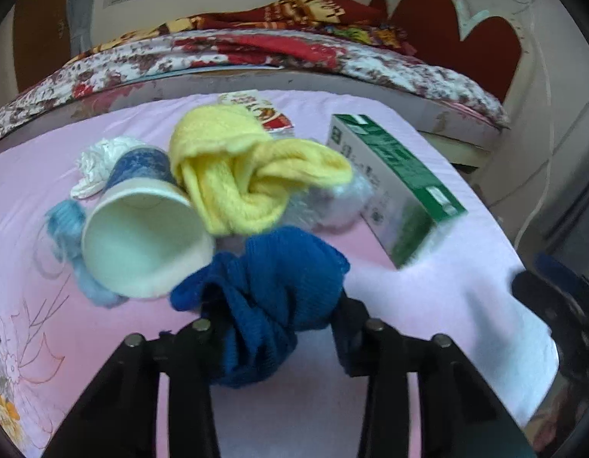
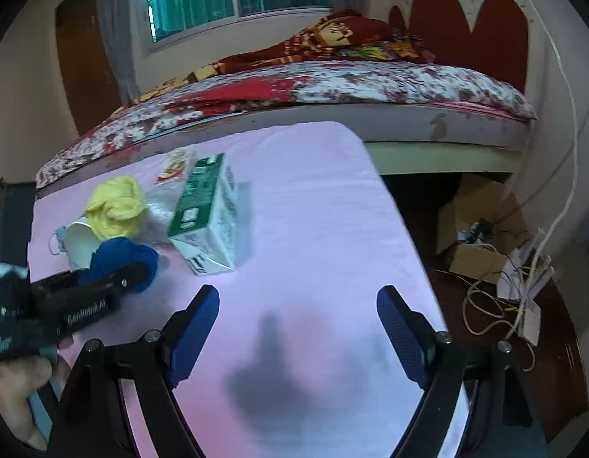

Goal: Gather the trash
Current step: 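Grasp the blue cloth with the left gripper while the right gripper grasps the green carton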

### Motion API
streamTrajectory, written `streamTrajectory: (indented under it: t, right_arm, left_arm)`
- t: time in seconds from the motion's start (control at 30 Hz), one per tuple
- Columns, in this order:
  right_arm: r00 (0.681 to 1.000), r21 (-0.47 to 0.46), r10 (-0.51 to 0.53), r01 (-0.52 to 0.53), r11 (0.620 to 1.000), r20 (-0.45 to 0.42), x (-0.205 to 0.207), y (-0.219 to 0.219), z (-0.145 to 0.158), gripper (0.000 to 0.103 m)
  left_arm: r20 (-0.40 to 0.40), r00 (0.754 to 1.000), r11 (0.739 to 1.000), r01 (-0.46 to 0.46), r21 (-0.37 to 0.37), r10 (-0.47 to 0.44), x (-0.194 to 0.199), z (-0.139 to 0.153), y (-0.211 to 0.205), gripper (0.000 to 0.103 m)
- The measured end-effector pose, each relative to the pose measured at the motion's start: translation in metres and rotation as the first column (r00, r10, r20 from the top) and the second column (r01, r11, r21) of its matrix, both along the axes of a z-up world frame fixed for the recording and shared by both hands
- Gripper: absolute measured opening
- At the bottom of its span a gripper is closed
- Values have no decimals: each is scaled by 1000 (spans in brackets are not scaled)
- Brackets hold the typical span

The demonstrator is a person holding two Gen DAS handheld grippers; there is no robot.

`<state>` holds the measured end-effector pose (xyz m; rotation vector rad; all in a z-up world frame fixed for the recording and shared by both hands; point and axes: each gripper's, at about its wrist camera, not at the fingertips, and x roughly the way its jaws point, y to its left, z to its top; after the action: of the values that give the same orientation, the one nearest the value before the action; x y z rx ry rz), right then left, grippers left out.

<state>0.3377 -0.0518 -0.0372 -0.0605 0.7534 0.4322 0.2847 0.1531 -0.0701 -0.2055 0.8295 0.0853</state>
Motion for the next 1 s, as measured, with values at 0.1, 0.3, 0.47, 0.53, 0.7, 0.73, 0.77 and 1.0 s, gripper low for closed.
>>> streamTrajectory:
  t: [0.1, 0.3, 0.47, 0.53, 0.7, 0.73, 0.77, 1.0]
  right_arm:
    - [999, -6, 37, -37, 999, 4, 2, 19, -1, 86]
    - [996, -16, 85, -86, 996, -38, 19, 56, -13, 75]
    - [993, -55, 96, -101, 993, -75, 44, 93, -18, 69]
    - [992, -80, 91, -98, 992, -82, 52, 104, -18, 58]
    - [991, -115, 83, -95, 989, -103, 56, 105, -18, 43]
    - [991, -112, 85, -96, 989, -100, 51, 101, -16, 42]
    - [991, -101, 93, -102, 990, -93, 43, 96, -12, 42]
    - [994, -113, 107, -110, 987, -32, -11, 63, 9, 41]
  left_arm:
    - [41, 999, 1000, 8, 17, -9, -20, 9, 2, 39]
    - [48, 998, 999, -50, 9, 50, -33, 11, 30, 39]
    - [40, 997, 998, -66, 3, 66, -29, 8, 36, 39]
    - [31, 997, 998, -65, -1, 65, -27, 6, 36, 39]
    - [20, 999, 999, -48, 9, 48, -27, 4, 32, 39]
    - [19, 999, 999, -45, 11, 45, -29, 4, 31, 39]
    - [21, 999, 999, -37, 11, 37, -31, 5, 29, 39]
    - [45, 999, 999, 16, 38, -18, -54, 18, 11, 39]
